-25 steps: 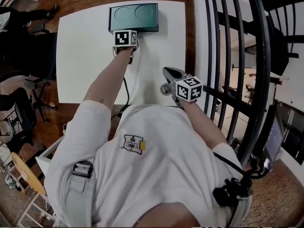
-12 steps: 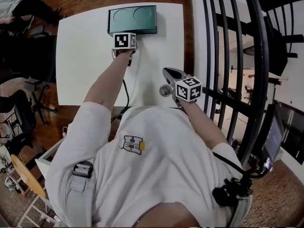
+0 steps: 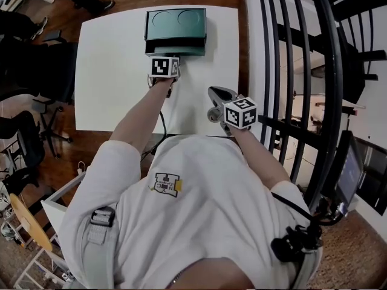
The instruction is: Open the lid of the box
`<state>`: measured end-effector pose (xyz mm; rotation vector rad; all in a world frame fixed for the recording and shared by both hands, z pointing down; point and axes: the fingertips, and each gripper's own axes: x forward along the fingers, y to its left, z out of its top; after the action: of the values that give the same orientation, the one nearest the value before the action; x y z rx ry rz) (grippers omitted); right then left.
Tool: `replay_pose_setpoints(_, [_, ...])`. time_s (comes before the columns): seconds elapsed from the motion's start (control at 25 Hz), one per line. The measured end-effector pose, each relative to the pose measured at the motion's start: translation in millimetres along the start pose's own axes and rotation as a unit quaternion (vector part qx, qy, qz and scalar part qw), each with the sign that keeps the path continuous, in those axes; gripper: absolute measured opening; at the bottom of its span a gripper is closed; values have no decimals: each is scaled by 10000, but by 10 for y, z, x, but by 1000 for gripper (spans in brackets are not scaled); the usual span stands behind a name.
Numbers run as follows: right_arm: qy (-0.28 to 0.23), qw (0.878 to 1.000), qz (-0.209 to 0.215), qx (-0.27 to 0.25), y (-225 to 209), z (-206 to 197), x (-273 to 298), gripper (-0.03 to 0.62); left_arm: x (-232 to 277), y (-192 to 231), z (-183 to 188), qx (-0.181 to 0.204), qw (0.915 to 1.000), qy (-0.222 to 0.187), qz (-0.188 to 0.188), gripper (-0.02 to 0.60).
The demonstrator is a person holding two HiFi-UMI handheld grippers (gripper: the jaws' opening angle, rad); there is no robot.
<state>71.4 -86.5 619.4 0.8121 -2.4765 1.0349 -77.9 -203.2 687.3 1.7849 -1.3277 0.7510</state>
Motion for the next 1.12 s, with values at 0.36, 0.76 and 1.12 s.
replay_pose_setpoints(0.36, [160, 9994, 140, -288, 266, -49, 160, 0, -243, -43, -482, 37, 10000, -17, -9, 63])
replay_pose_setpoints(0.76, [289, 9988, 116, -365, 250, -89, 203, 0, -185, -40, -455, 18, 10000, -61, 10, 63])
replay_pose_setpoints(1.12, [266, 9990, 17, -356, 260, -74, 209, 0, -181, -65, -527, -18, 9997, -31, -228, 75])
